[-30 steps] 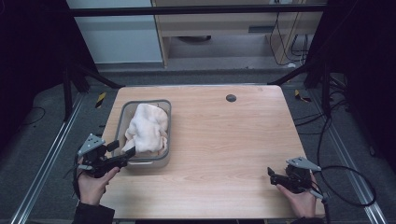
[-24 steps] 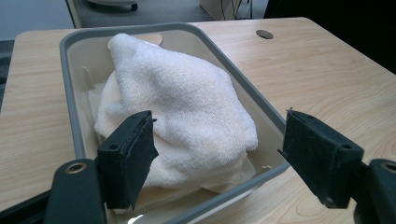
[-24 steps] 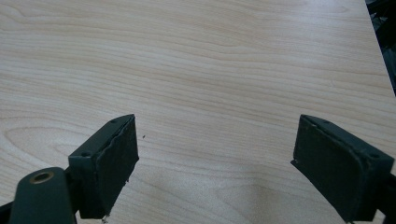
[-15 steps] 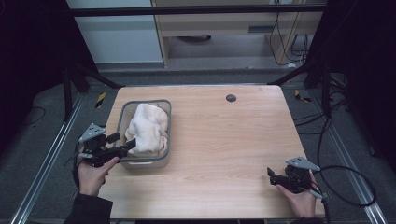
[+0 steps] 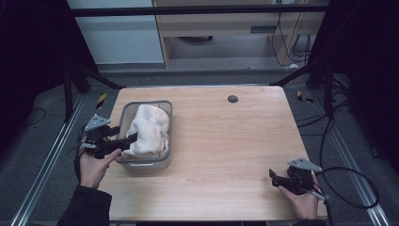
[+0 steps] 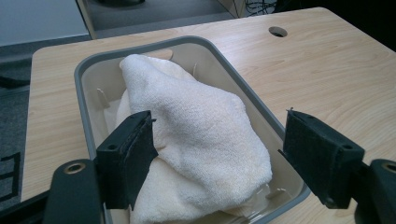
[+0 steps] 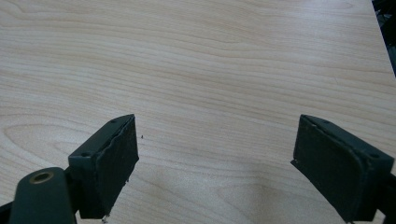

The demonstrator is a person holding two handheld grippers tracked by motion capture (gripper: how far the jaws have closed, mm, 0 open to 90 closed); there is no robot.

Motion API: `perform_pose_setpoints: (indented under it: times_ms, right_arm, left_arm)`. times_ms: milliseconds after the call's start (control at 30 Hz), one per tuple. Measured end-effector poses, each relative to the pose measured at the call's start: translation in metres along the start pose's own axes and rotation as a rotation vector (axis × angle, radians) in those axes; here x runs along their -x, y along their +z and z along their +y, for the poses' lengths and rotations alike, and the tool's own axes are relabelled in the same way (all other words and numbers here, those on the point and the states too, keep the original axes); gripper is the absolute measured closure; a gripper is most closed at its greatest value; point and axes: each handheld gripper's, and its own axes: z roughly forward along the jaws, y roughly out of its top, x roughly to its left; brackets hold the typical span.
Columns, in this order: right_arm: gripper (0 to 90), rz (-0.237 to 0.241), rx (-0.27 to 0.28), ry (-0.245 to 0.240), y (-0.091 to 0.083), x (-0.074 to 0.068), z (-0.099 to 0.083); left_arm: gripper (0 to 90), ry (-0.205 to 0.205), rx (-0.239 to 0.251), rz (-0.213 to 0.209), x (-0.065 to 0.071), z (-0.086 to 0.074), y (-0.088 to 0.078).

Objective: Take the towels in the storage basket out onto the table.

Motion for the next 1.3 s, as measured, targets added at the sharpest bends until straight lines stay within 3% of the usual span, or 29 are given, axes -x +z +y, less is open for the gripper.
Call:
perform_pose_setpoints:
  times_ms: [733, 1300]
  right_arm:
    - [12.3, 0.015, -0.017, 0.000, 0.002, 0.001, 0.000]
    - [11.7, 0.020, -0.033, -0.007, 0.005, 0.001, 0.000]
  left_arm:
    - [19.9, 0.027, -0.132, 0.024, 0.003, 0.028, 0.033]
    - [15.0, 0.016, -0.237, 0.058, -0.002, 0.036, 0.061]
